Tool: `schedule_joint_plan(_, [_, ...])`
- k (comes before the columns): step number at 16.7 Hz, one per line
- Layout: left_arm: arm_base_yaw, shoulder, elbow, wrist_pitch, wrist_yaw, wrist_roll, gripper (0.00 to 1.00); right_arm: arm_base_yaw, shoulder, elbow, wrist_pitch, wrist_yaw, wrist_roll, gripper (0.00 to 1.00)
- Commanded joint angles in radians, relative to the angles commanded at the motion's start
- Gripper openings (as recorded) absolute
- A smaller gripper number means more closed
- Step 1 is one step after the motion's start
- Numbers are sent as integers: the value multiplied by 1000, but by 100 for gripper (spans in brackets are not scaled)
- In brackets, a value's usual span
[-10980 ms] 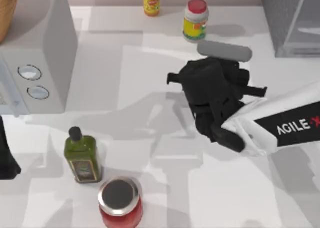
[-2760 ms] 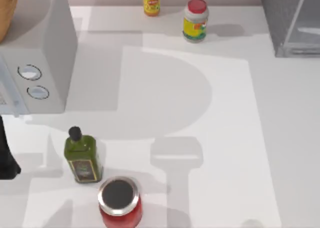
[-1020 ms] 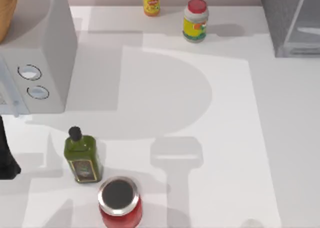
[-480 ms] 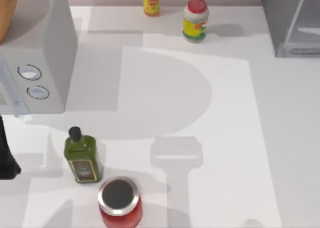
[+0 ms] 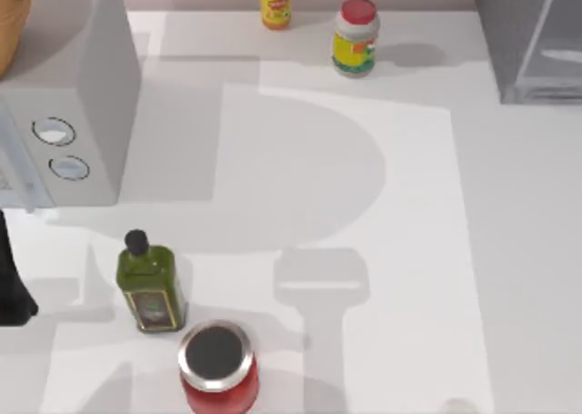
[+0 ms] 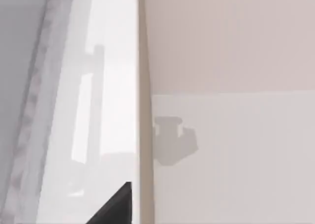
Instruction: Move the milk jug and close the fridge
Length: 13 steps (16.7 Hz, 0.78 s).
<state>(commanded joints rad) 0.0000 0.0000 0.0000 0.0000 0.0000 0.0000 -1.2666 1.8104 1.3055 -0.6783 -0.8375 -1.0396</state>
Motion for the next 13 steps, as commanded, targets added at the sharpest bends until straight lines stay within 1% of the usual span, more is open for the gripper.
schedule_joint_plan(3, [0, 0, 0, 0, 0, 0, 100, 147, 19, -20, 196, 64, 233, 100])
schedule_joint_plan(6, [0, 0, 0, 0, 0, 0, 100, 276, 22, -24, 337, 101, 373, 100])
schedule_joint_plan(9, [0, 0, 0, 0, 0, 0, 100, 339, 16, -16, 397, 105, 425, 100])
schedule_joint_plan(13, [0, 0, 0, 0, 0, 0, 100, 330, 16, -18, 399, 104, 424, 100])
